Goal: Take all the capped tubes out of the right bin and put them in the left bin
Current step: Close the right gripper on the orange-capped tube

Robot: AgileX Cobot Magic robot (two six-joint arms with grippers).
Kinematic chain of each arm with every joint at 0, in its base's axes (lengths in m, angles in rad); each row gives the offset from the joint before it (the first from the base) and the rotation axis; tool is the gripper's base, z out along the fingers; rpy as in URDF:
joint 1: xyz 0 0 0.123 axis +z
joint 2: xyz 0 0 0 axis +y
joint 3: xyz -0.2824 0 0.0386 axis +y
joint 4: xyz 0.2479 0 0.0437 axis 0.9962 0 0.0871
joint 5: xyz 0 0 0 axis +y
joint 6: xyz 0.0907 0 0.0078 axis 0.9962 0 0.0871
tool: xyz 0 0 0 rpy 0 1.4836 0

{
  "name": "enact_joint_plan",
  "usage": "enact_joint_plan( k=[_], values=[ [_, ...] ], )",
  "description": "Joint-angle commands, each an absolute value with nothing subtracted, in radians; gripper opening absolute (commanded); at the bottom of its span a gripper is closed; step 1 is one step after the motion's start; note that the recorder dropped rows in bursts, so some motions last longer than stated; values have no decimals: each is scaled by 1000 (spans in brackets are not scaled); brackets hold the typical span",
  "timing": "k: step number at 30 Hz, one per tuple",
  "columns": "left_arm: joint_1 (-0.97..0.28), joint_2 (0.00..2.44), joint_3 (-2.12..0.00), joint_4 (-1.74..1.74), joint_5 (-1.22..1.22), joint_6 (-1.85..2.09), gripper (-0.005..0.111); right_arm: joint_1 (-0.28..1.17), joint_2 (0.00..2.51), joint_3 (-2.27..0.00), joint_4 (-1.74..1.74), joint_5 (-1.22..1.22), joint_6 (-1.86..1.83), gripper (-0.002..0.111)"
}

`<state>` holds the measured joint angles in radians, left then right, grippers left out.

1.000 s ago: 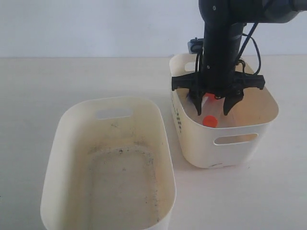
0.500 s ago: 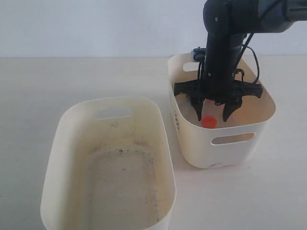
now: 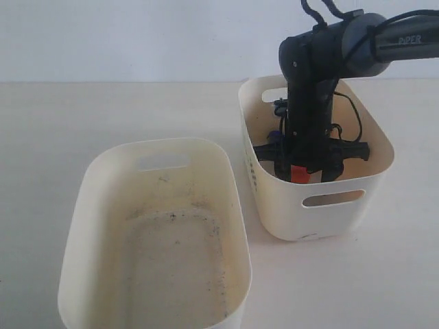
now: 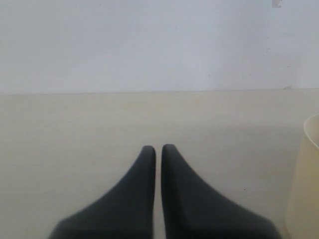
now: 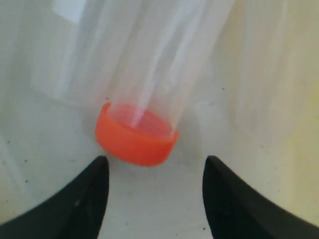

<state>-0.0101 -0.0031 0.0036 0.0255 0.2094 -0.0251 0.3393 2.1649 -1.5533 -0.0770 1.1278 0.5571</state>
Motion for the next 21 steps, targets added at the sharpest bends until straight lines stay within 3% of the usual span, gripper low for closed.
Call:
enact_joint_plan(
  k=[1,4,8,9,21],
  values=[
    [-10,0,0,19,202,-35,4,336,2176,-1559,-92,1103,561,54],
    [-10,0,0,19,202,-35,4,336,2184,-1559,-94,1087,566,42],
    [-10,0,0,19,202,-35,4,336,2186,-1559,-113,1077,566,5],
    [-10,0,0,19,202,-35,4,336,2185,-1559,-121,1077,571,0],
    [-10,0,0,19,202,-35,4,336,2069,-1559,-212,1065,596,0]
  ],
)
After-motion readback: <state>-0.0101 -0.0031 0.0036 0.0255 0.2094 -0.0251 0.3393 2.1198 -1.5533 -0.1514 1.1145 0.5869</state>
